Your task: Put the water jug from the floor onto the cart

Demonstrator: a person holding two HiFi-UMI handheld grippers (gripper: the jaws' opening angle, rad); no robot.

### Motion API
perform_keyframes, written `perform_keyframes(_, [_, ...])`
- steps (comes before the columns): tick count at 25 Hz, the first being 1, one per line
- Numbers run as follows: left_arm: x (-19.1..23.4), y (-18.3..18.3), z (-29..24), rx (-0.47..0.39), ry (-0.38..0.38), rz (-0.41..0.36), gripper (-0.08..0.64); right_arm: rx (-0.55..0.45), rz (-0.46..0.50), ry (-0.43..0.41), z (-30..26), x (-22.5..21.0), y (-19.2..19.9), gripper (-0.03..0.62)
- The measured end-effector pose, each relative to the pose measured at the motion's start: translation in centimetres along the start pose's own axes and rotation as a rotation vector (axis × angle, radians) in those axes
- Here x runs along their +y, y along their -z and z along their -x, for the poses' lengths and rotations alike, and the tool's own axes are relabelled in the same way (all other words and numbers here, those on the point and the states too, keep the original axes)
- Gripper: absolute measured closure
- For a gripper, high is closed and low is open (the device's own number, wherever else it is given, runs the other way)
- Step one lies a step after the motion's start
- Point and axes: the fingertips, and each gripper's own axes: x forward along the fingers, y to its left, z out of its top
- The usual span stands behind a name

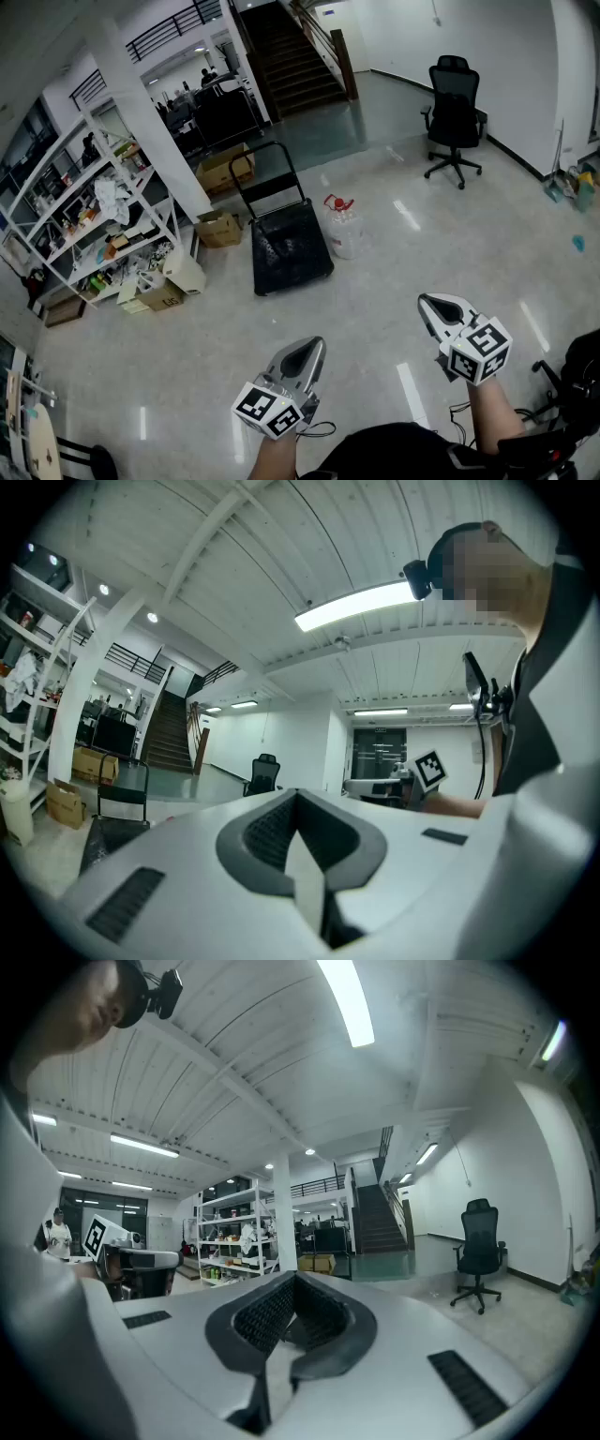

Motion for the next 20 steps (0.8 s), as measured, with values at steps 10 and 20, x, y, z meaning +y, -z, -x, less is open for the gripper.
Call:
perform_keyframes(10, [-0.04, -0.68, -0.02, -0.011, -0.014, 0.003, 0.568, 0.007, 0.007, -0.004, -0.06, -0.02, -0.5, 0.591])
perform_keyframes(20, [0.18, -0.35, 0.62, -0.019, -0.005, 0.01, 0.568, -0.002, 0.003, 0.001, -0.13, 0.55, -0.32, 0.591])
